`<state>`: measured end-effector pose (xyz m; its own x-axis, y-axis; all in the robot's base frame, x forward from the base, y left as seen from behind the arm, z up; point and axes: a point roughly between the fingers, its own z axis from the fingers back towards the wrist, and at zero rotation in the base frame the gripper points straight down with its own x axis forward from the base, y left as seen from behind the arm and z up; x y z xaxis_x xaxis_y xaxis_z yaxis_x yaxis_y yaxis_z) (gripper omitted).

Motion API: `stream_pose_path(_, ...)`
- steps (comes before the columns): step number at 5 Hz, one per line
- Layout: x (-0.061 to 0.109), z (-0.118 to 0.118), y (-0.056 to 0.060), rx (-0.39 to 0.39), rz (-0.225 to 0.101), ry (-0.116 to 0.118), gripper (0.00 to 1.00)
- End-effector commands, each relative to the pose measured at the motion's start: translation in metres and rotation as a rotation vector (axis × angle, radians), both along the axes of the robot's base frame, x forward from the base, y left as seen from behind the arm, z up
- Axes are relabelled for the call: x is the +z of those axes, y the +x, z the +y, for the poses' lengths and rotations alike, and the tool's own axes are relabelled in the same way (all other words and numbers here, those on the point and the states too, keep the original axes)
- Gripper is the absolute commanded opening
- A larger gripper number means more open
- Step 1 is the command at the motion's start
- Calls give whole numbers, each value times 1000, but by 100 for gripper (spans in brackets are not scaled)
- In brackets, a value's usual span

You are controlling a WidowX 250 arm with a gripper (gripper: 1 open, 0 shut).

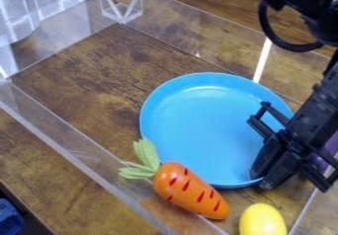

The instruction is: Remove the lemon from the blue tray and put it on the table

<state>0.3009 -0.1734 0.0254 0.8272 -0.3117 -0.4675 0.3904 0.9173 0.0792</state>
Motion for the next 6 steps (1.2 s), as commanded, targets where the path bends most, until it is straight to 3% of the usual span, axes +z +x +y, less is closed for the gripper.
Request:
stream_pose_path(1, 18, -7, -1, -2, -26, -38, 0)
stream_pose_path(6, 14, -13, -15, -26, 24, -55, 0)
